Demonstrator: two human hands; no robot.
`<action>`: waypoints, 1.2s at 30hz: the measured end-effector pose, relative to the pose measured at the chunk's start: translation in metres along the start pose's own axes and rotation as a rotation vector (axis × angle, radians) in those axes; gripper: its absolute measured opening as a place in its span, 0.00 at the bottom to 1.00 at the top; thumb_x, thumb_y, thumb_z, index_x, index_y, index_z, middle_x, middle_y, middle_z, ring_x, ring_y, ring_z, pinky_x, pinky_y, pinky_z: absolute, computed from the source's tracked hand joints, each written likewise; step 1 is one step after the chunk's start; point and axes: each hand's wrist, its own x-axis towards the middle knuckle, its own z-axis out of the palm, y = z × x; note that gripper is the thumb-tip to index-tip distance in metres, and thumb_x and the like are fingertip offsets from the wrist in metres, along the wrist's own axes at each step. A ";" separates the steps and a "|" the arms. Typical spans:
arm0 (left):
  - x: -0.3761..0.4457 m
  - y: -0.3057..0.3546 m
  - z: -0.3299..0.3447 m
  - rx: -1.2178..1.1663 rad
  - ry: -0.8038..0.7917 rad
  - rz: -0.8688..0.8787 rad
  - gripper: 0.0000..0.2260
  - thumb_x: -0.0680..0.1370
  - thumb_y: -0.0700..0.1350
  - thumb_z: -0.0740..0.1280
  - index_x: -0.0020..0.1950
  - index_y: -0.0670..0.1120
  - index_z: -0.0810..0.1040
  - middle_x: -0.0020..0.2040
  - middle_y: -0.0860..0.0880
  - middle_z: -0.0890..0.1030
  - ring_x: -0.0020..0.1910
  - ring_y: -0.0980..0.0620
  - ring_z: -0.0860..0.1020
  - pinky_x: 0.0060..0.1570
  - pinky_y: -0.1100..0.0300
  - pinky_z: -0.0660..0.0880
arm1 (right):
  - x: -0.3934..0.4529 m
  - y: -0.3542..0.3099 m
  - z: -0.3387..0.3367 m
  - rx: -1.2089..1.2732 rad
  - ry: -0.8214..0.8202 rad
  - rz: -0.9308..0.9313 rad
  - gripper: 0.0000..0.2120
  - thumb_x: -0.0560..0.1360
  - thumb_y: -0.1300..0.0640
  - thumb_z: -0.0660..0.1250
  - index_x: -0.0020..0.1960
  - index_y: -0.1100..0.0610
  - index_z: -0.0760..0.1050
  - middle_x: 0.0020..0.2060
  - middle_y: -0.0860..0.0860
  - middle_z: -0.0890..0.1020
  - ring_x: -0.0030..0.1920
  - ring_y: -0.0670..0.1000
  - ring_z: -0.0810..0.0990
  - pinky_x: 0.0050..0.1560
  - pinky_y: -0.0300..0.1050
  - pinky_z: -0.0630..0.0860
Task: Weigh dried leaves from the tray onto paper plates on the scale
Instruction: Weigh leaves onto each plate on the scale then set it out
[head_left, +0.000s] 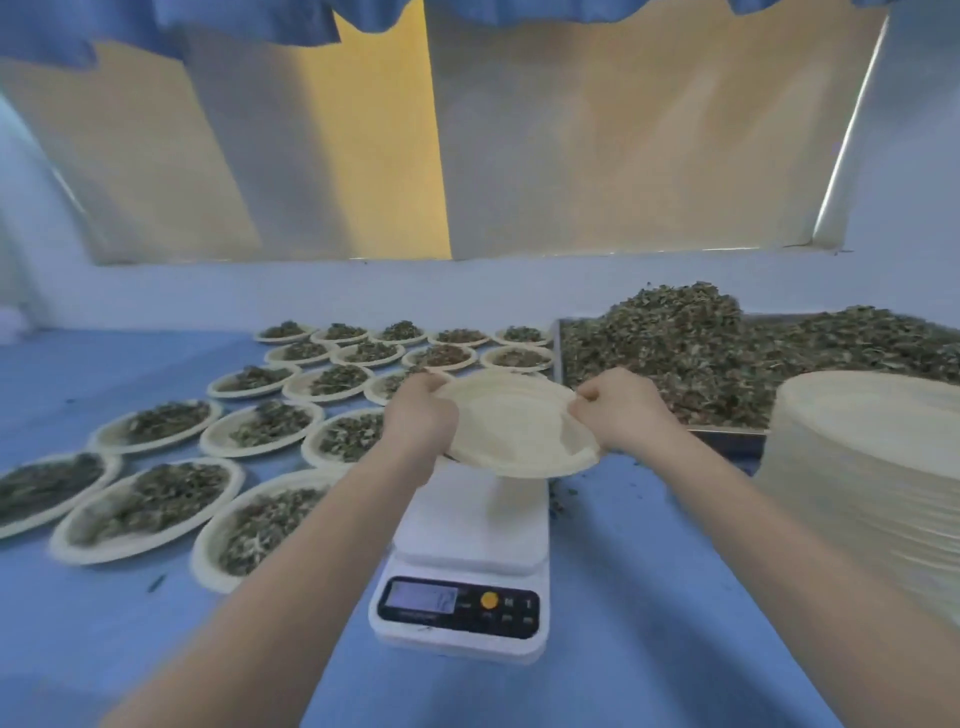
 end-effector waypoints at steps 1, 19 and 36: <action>0.000 -0.013 -0.006 0.023 0.007 -0.021 0.22 0.77 0.32 0.55 0.69 0.46 0.69 0.56 0.44 0.74 0.42 0.46 0.76 0.36 0.56 0.74 | -0.001 -0.003 0.014 -0.043 -0.015 -0.018 0.19 0.77 0.61 0.59 0.28 0.57 0.62 0.29 0.53 0.70 0.34 0.53 0.69 0.30 0.44 0.63; -0.018 -0.091 -0.025 -0.398 0.005 -0.065 0.21 0.75 0.51 0.67 0.68 0.57 0.71 0.55 0.60 0.76 0.53 0.59 0.76 0.43 0.64 0.74 | -0.010 0.032 0.097 1.012 -0.061 0.177 0.31 0.75 0.33 0.54 0.74 0.46 0.62 0.73 0.47 0.66 0.71 0.50 0.65 0.68 0.49 0.58; -0.035 -0.104 -0.026 -0.465 -0.108 0.033 0.30 0.66 0.63 0.66 0.68 0.64 0.67 0.69 0.54 0.72 0.66 0.52 0.72 0.66 0.48 0.69 | -0.031 0.016 0.096 1.062 -0.026 0.013 0.38 0.66 0.27 0.55 0.73 0.38 0.58 0.70 0.35 0.62 0.72 0.43 0.62 0.75 0.54 0.55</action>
